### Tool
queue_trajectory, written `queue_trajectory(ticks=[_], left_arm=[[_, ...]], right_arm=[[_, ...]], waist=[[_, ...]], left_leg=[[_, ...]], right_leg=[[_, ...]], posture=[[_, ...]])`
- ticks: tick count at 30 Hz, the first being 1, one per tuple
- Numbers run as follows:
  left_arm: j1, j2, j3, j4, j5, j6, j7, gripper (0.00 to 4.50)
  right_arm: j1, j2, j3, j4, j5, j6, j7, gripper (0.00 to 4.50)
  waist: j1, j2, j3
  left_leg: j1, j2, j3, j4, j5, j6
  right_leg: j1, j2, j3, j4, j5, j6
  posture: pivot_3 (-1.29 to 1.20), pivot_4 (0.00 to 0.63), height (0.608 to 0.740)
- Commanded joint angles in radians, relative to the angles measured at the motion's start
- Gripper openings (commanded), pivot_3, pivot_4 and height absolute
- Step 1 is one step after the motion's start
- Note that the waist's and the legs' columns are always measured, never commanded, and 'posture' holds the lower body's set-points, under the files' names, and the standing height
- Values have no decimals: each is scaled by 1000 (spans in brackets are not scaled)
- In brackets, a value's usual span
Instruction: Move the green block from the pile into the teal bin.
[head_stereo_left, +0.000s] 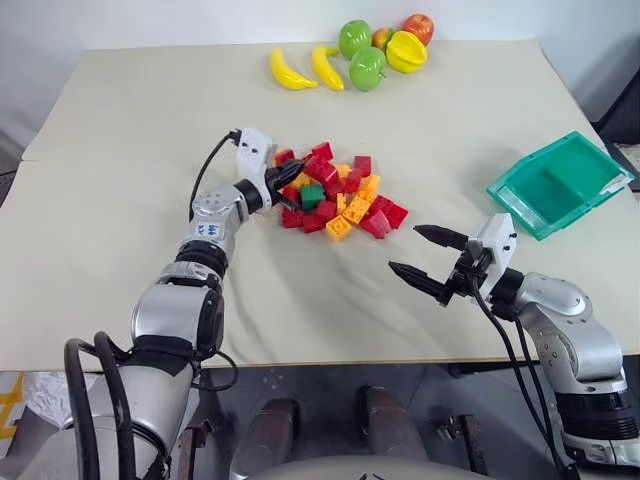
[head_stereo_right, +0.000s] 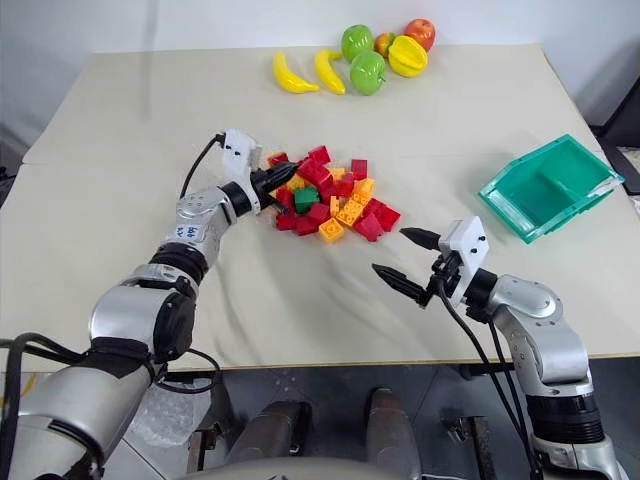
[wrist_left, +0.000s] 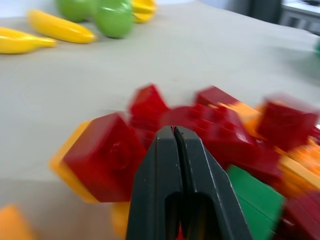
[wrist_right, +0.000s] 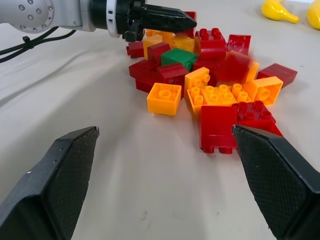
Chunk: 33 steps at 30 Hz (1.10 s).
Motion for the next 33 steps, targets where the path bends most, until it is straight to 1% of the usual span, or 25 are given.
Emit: queue_trajectory(ticks=[1, 4, 7, 11, 14, 20, 23, 24, 26, 29, 33], left_arm=[[-20, 5, 7, 10, 29, 20, 69, 39], [-3, -28, -1, 9, 30, 42, -22, 39], [6, -38, -9, 6, 43, 44, -70, 39], [32, -46, -20, -21, 34, 79, -230, 39], [54, -32, -40, -47, 43, 111, -346, 39], [92, 16, -71, -121, 49, 191, -496, 39], [134, 70, -79, -228, 19, 263, -608, 39], [154, 90, -56, -303, -22, 303, -628, 39], [189, 114, -24, -424, -78, 367, -639, 39], [247, 149, 16, -575, -131, 425, -610, 39], [308, 204, 66, -734, -168, 528, -504, 39]], right_arm=[[-7, 2, -32, -18, 8, -26, -5, 4500], [-26, 2, -24, 0, 3, -29, -1, 4500], [-34, 2, -21, 9, 0, -32, 2, 4500], [-50, -1, -21, 21, -2, -35, 4, 4500], [-51, -3, -21, 25, -5, -37, 7, 4500], [-57, -3, -20, 28, -6, -35, 8, 4500], [-63, -2, -18, 31, -6, -35, 9, 4500], [-65, -2, -18, 32, -7, -36, 9, 4500], [-66, -2, -20, 32, -6, -37, 10, 4500], [-67, -2, -22, 32, -4, -35, 10, 4500], [-66, -5, -22, 37, -6, -38, 15, 4500]], waist=[[0, 0, 0], [2, 0, 0], [8, 0, 0], [9, 0, 0], [9, 0, 0], [8, 0, 0], [-1, 0, 0], [-4, 0, 0], [-13, 0, 0], [-15, 0, 0], [-15, 0, 0]], left_leg=[[0, 0, 0, 0, 0, 0], [0, 0, 0, 0, 0, 0], [0, -1, 0, 1, 0, 0], [0, -1, 1, 1, 0, 0], [1, -1, 1, 1, 0, 0], [2, 0, 1, 1, 0, 0], [2, 0, 1, 1, 0, 0], [2, 0, 1, 1, 0, 0], [2, 1, 1, 1, 0, 0], [2, 3, 1, 1, 0, 0], [2, 3, 1, 1, 0, 0]], right_leg=[[0, 0, 0, 0, 0, 0], [0, 0, 0, 0, 0, 0], [0, 0, 0, 0, 0, 0], [1, 0, 0, 0, 0, 0], [1, 0, 0, 1, 0, 0], [1, 0, 0, 1, 0, 0], [1, 0, 1, 2, 0, 0], [1, 0, 1, 3, 0, 0], [1, 0, 1, 3, 0, 0], [1, 0, 1, 2, 0, 0], [1, 0, 2, 2, 0, 0]], posture=[[0, 150, 740], [0, 150, 740], [0, 150, 740], [0, 150, 740], [0, 150, 740], [0, 150, 740], [0, 150, 740], [0, 150, 740], [0, 150, 740], [0, 150, 740], [0, 150, 740]])
